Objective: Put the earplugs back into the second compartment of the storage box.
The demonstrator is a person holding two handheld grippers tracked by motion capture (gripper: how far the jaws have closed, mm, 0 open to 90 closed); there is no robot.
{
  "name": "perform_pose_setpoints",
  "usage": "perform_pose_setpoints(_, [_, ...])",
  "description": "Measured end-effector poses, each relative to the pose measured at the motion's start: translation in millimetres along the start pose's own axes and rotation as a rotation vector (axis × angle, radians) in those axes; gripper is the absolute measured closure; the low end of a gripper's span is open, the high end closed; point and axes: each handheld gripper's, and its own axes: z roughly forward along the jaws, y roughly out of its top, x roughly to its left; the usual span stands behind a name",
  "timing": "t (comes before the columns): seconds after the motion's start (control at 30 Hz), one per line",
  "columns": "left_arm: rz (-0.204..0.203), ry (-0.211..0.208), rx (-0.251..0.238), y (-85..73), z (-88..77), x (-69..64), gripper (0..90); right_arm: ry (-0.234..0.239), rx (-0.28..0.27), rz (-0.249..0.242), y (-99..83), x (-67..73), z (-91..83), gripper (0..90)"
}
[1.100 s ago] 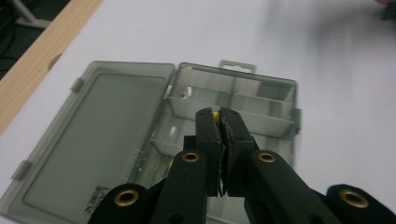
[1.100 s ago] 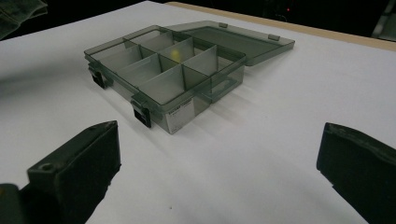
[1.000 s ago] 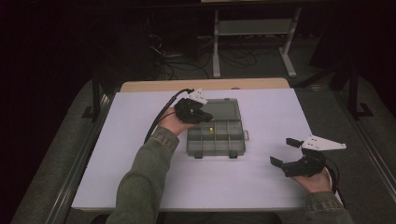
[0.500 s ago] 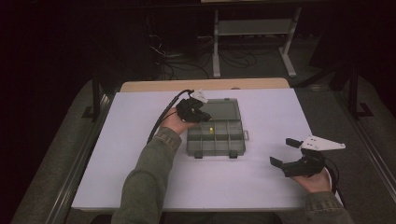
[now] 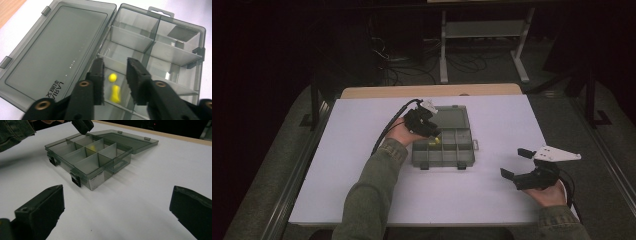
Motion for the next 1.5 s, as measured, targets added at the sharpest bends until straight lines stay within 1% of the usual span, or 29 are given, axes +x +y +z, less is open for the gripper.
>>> perform_pose_setpoints(0.03, [-0.002, 0.003, 0.003, 0.5, -0.9, -0.9, 58.3, 0.000, 0.000, 0.002, 0.0, 0.0, 0.0, 0.0])
perform_pose_setpoints(0.1, [-0.015, -0.014, -0.012, 0.6, -2.4, -1.8, 48.8, -0.001, 0.000, 0.002, 0.0, -0.2, -0.2, 0.0])
perform_pose_setpoints(0.23, [-0.016, -0.019, -0.030, 0.5, -6.1, -3.7, 37.0, -0.002, 0.001, 0.001, -0.2, -0.5, -0.2, 0.0])
perform_pose_setpoints(0.3, [-0.020, -0.019, -0.025, -0.1, -7.3, -4.6, 31.4, -0.001, 0.002, 0.002, -0.2, -0.3, -0.1, 0.0])
perform_pose_setpoints(0.37, [-0.025, -0.022, -0.008, -1.3, -7.7, -5.3, 25.1, -0.001, 0.001, 0.003, -0.2, -0.3, -0.1, 0.0])
perform_pose_setpoints(0.43, [-0.034, 0.000, 0.007, -3.1, -9.4, -5.6, 16.0, -0.001, 0.001, 0.003, -0.3, -0.5, -0.2, 0.0])
perform_pose_setpoints(0.5, [-0.050, 0.005, 0.000, -5.3, -13.0, -4.7, 10.3, -0.001, 0.000, 0.004, -0.4, -0.8, -0.1, 0.0])
perform_pose_setpoints(0.57, [-0.060, 0.019, -0.014, -7.8, -16.7, -4.2, 4.7, 0.000, 0.002, 0.005, -0.6, -0.8, 0.3, 0.0])
perform_pose_setpoints(0.6, [-0.064, 0.019, -0.022, -9.0, -18.8, -4.0, 2.5, -0.001, 0.003, 0.006, -0.7, -0.8, 0.4, 0.0])
perform_pose_setpoints(0.63, [-0.064, 0.018, -0.031, -10.3, -21.2, -3.9, 1.2, -0.001, 0.003, 0.006, -0.7, -0.6, 0.4, 0.0])
perform_pose_setpoints(0.73, [-0.032, 0.020, -0.073, -15.2, -27.7, -6.3, 0.0, -0.001, 0.004, 0.006, -0.8, -0.6, 0.6, 0.0])
perform_pose_setpoints(0.8, [-0.021, 0.013, -0.100, -19.4, -32.3, -7.8, 0.0, -0.002, 0.006, 0.006, -1.2, -0.8, 0.8, 0.0])
perform_pose_setpoints(0.9, [-0.014, 0.020, -0.108, -23.8, -38.0, -8.5, 0.0, -0.004, 0.006, 0.007, -1.4, -0.7, 0.8, 0.0])
perform_pose_setpoints(1.03, [-0.027, 0.028, -0.137, -31.5, -45.7, -9.5, 0.0, -0.004, 0.008, 0.006, -1.4, -0.7, 1.3, 0.0])
perform_pose_setpoints(1.17, [-0.035, 0.039, -0.152, -41.6, -52.0, -10.0, 0.0, -0.004, 0.012, 0.006, -1.5, -0.8, 1.6, 0.0])
perform_pose_setpoints(1.2, [-0.029, 0.045, -0.150, -44.5, -53.5, -10.2, 0.0, -0.005, 0.013, 0.007, -1.6, -0.7, 1.6, 0.0])
perform_pose_setpoints(1.37, [-0.049, 0.056, -0.160, -60.0, -62.5, -9.7, 0.0, -0.006, 0.014, 0.005, -1.8, -0.7, 1.9, 0.0])
perform_pose_setpoints(1.5, [-0.068, 0.070, -0.191, -71.0, -73.5, -9.4, 0.0, -0.006, 0.013, 0.006, -1.7, -0.6, 1.8, 0.0])
